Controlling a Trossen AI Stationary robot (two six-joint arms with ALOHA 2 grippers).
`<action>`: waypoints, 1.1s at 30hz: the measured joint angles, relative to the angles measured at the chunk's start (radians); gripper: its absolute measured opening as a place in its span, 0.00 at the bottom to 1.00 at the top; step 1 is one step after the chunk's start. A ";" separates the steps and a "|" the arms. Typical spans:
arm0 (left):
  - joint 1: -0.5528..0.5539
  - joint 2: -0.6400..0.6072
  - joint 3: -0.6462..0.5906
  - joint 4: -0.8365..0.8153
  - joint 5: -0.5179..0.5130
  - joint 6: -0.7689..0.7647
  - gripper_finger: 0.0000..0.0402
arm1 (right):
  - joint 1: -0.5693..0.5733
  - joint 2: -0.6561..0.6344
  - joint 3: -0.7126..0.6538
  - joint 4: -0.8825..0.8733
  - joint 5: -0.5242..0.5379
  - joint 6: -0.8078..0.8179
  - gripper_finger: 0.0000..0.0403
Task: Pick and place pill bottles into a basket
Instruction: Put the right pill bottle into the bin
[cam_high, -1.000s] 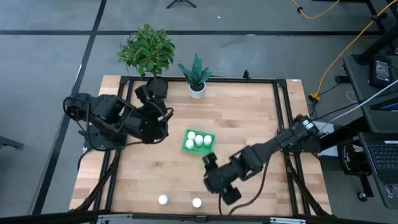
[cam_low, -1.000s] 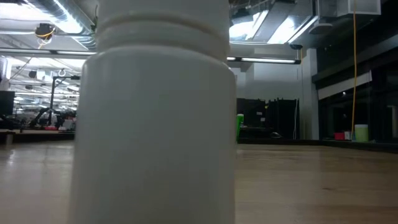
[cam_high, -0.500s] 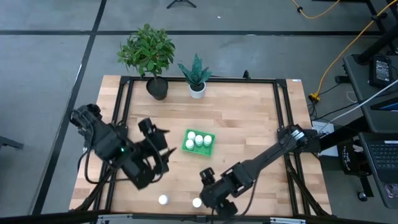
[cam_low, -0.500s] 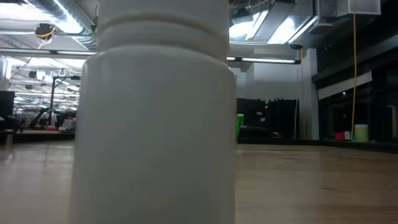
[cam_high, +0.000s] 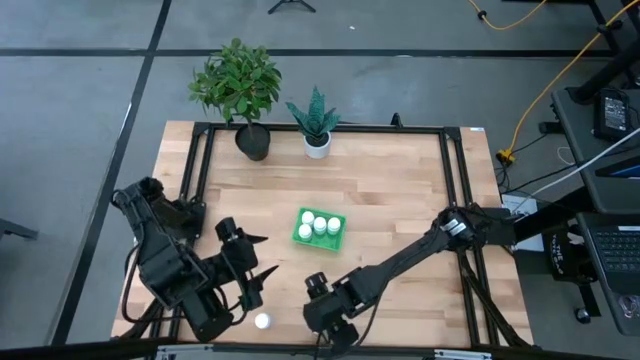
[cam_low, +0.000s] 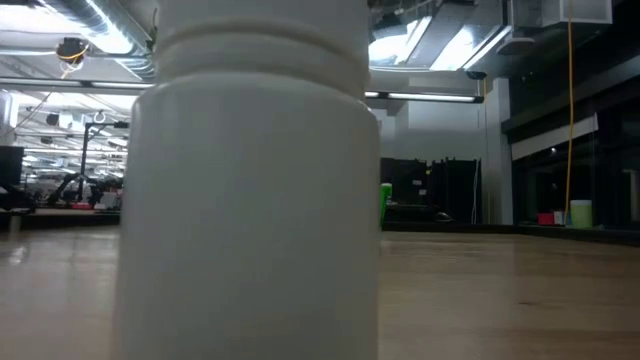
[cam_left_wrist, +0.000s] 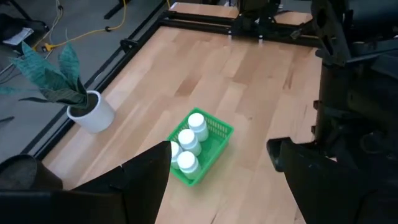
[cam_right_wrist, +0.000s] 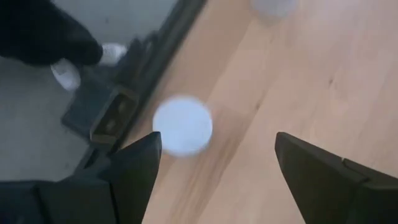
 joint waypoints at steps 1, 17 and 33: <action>0.000 0.000 0.000 0.000 0.000 -0.001 0.73 | -0.003 0.000 0.000 0.018 -0.003 0.001 0.79; 0.000 0.000 0.000 0.000 0.000 0.022 0.73 | 0.006 0.025 0.001 0.063 -0.113 0.010 0.79; -0.006 0.000 0.000 0.001 0.002 0.001 0.73 | -0.009 0.090 0.001 0.118 -0.120 0.001 0.79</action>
